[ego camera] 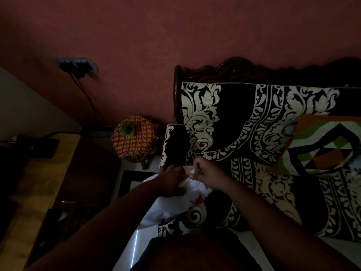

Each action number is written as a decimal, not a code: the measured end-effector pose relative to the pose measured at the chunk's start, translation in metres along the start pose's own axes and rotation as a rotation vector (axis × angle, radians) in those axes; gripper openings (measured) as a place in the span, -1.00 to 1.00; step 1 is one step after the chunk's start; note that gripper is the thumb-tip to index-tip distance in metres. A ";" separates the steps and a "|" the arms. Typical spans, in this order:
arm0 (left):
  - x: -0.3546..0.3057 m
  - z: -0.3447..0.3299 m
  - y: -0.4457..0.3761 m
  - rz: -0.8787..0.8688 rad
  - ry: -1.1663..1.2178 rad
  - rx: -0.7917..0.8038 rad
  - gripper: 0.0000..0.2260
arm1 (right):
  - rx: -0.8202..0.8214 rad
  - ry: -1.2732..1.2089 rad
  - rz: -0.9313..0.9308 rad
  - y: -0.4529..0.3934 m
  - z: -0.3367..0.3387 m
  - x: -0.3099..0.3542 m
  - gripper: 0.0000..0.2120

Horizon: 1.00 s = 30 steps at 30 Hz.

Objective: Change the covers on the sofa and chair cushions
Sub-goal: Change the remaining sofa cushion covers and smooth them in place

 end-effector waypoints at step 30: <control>-0.004 -0.015 0.012 0.123 0.256 -0.065 -0.40 | 0.275 -0.119 -0.008 -0.035 -0.010 0.010 -0.73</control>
Point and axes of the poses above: each hand's wrist, its own y-axis away from the middle knuckle, its own z-axis out of the back of the hand, x = y × z, the point moved 1 cm from there along -y, towards the middle knuckle, and after that the axes turned 3 degrees about x, right-handed, at the moved point
